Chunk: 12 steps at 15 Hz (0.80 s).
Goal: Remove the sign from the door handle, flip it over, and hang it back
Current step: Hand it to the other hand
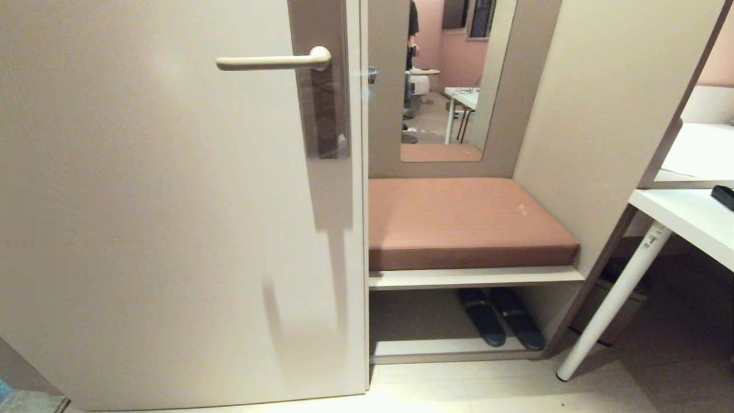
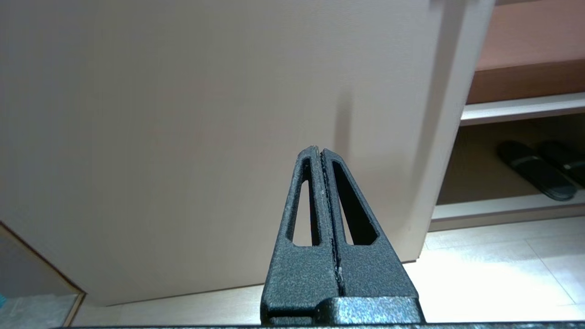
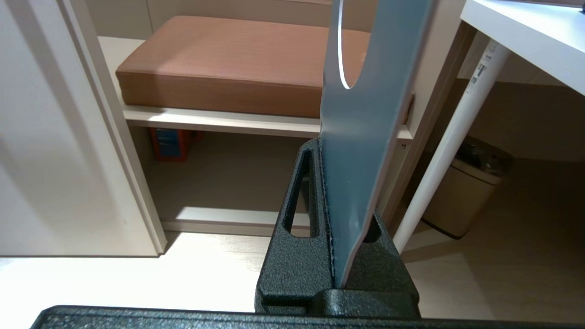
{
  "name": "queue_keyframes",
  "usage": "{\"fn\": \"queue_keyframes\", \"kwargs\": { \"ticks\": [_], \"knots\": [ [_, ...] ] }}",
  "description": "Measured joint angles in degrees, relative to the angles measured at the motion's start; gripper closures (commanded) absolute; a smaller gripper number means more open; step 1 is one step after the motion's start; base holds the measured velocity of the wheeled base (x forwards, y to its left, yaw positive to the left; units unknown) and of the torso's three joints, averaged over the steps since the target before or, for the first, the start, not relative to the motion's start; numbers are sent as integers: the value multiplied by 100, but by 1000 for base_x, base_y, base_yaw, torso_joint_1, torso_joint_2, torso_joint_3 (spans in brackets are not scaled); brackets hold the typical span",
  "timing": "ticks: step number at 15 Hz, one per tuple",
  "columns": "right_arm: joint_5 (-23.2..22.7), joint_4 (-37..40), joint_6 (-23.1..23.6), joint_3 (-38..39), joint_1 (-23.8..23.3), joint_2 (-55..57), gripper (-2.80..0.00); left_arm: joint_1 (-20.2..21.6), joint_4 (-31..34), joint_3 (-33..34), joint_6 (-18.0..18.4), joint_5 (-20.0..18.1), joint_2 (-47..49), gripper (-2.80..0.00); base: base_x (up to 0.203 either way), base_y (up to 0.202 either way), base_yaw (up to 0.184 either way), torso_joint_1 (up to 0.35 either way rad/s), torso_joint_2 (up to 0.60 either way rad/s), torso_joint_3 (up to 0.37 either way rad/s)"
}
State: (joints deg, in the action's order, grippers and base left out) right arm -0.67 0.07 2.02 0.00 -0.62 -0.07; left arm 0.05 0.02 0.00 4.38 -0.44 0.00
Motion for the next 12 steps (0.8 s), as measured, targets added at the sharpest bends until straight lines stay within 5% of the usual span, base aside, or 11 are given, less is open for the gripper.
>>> {"fn": "queue_keyframes", "kwargs": {
  "ticks": [12],
  "knots": [
    [-30, 4, 51, 0, 0, 0, 0, 2, -2, 0, 0, 2, 0, 0, 0, 0, 0, 0, 0, 0]
  ]
}}
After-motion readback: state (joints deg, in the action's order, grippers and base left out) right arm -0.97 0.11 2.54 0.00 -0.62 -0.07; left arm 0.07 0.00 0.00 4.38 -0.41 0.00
